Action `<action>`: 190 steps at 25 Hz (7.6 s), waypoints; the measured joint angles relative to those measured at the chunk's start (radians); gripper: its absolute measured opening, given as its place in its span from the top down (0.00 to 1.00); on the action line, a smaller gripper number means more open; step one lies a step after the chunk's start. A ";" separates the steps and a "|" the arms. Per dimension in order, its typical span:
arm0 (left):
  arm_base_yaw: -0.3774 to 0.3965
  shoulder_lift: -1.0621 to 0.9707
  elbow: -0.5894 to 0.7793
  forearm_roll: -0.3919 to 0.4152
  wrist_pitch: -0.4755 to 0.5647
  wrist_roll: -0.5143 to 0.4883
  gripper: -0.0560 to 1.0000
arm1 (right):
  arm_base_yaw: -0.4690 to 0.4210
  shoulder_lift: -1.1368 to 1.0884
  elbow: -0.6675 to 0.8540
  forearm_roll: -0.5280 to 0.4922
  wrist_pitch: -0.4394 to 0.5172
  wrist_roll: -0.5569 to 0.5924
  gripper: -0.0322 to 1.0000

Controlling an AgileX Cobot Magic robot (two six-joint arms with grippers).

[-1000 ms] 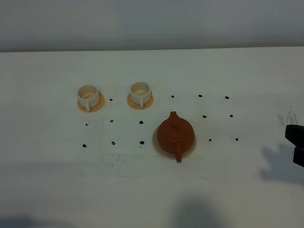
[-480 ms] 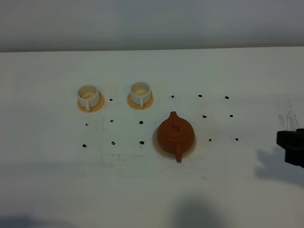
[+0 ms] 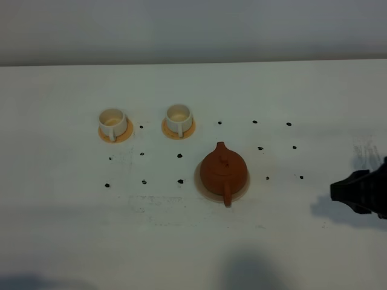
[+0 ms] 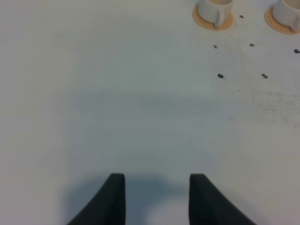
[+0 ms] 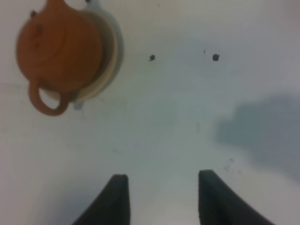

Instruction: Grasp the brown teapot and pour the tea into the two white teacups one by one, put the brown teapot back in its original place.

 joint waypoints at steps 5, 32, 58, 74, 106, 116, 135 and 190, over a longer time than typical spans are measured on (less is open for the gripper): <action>0.000 0.000 0.000 0.000 0.000 0.000 0.65 | 0.125 0.097 -0.079 -0.157 -0.076 0.196 0.61; 0.000 0.000 0.000 0.000 0.000 0.002 0.65 | 0.471 0.607 -0.594 -0.351 0.218 0.553 0.65; 0.000 0.000 0.000 0.000 0.000 0.002 0.65 | 0.456 0.770 -0.739 -0.441 0.308 0.678 0.65; 0.000 0.000 0.000 0.000 0.000 0.001 0.65 | 0.462 0.780 -0.739 -0.418 0.258 0.677 0.65; 0.000 0.000 0.000 0.000 0.000 0.001 0.65 | 0.462 0.833 -0.787 -0.388 0.311 0.638 0.65; 0.000 0.000 0.000 0.000 0.000 0.001 0.65 | 0.462 0.837 -0.787 -0.388 0.319 0.637 0.65; 0.000 0.000 0.000 0.000 0.000 0.001 0.65 | 0.462 0.844 -0.791 -0.382 0.326 0.637 0.65; 0.000 0.000 0.000 0.000 0.000 0.001 0.65 | 0.472 0.854 -0.827 -0.408 0.364 0.634 0.53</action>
